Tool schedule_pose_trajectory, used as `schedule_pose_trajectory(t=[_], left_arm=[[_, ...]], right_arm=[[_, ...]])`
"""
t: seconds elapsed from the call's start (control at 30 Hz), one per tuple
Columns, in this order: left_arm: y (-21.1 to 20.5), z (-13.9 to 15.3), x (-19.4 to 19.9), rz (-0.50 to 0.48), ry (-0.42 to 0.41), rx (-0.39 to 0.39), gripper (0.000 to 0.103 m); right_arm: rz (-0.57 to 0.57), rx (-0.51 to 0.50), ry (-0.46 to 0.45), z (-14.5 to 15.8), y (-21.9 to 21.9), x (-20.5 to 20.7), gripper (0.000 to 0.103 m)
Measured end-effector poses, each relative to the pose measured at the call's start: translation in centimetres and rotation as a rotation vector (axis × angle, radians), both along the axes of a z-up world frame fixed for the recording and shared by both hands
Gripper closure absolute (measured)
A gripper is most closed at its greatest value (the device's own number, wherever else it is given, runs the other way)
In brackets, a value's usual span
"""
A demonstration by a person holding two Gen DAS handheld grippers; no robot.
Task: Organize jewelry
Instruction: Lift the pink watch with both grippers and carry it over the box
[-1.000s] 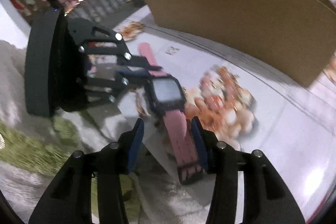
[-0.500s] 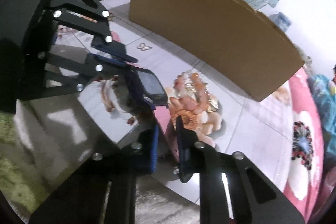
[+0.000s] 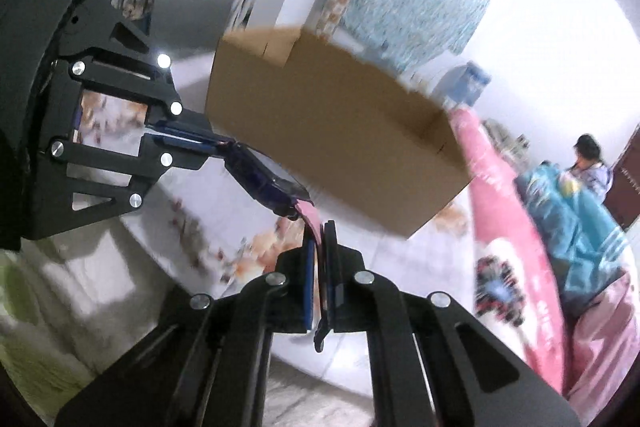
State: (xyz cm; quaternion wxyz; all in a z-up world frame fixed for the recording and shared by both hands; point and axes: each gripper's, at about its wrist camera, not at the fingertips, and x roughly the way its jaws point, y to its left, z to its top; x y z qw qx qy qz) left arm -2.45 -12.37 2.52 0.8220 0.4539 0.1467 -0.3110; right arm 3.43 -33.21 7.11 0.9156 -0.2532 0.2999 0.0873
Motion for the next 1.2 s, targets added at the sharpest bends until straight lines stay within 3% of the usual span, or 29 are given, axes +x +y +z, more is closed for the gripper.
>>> schedule_pose_trajectory(t=[0.13,0.27,0.37,0.5,0.67,0.87,0.97,1.07,1.2], left_arm=[[0.3,4.3,1.4,0.006,-0.038,-0.07,0.101],[0.1,8.3,4.3,0.014,-0.007,-0.14,0.101],[-0.1,10.7,7.8,0.029,0.078,-0.181,0.101],[-0.8,12.1,14.1,0.086,0.266,-0.206,0.101],[-1.6,10.6,23.2,0.19,0.585,-0.214,0.101],[-4.0,4.2,31.0,0.327,0.893,-0.16,0.101],[-4.7,1.4,33.4,0.385,0.998,-0.132,0.101],[-5.5,-1.1,35.6,0.447,1.087,-0.122,0.1],[-5.7,-2.8,37.6,0.536,1.12,-0.124,0.094]], right_arm=[[0.024,0.037,-0.063,4.0,-0.9,1.0,0.098],[0.058,0.13,-0.043,7.7,-2.7,4.5,0.098],[0.083,0.219,0.053,9.6,-4.5,8.3,0.098],[0.074,0.307,0.225,9.9,-6.3,15.2,0.098],[0.041,0.331,0.418,6.7,-7.3,22.0,0.098],[0.003,0.311,0.67,1.8,-8.0,29.3,0.098],[-0.004,0.243,0.75,-0.2,-7.4,31.8,0.098],[-0.009,0.165,0.766,-1.6,-6.6,34.0,0.098],[0.001,0.086,0.734,-2.2,-5.2,35.6,0.095]])
